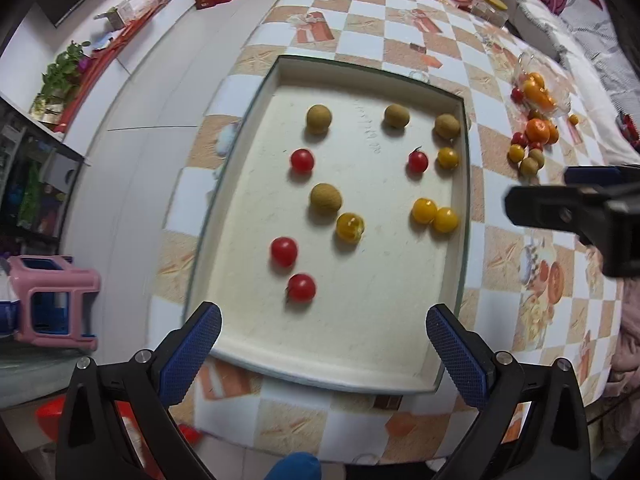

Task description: Organize fruits

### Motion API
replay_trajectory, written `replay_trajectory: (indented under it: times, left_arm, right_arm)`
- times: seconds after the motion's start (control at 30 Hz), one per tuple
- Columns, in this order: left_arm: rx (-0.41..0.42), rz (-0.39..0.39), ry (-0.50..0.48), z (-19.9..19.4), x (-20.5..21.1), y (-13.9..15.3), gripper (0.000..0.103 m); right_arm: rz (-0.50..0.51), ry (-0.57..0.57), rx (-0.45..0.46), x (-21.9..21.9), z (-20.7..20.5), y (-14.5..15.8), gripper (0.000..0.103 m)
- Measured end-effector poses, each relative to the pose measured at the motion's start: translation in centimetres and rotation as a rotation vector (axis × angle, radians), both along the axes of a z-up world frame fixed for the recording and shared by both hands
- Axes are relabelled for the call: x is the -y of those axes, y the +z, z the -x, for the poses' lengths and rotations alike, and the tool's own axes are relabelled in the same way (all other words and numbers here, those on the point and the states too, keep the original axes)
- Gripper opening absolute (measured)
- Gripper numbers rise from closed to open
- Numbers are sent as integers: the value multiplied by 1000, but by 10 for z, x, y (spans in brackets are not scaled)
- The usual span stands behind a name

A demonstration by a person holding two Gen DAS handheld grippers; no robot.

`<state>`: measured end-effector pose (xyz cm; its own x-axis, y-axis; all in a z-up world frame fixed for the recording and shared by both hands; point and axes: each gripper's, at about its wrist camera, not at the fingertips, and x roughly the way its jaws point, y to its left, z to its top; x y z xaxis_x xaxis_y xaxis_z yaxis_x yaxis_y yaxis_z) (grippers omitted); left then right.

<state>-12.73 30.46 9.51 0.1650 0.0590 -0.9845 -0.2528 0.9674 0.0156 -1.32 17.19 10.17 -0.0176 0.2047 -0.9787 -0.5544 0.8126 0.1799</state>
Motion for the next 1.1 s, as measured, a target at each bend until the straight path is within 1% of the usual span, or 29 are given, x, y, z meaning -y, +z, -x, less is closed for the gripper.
replay_trajectory:
  times: [0.07, 0.2, 0.4, 0.6, 1.1]
  left_arm:
    - [-24, -14, -12, 2, 2, 4, 103]
    - [-27, -28, -38, 7, 6, 13, 103]
    - [-30, -32, -58, 11, 11, 21, 103]
    - [-25, -50, -64, 13, 14, 25, 103]
    - [-30, -59, -63, 16, 12, 26, 103]
  right_arm:
    - [4, -3, -9, 5, 7, 5, 103]
    - [4, -5, -10, 8, 17, 12, 103]
    - [18, 26, 1, 6, 29, 20, 103]
    - [20, 43, 8, 3, 34, 25, 103]
    - [28, 78, 14, -7, 41, 28, 103]
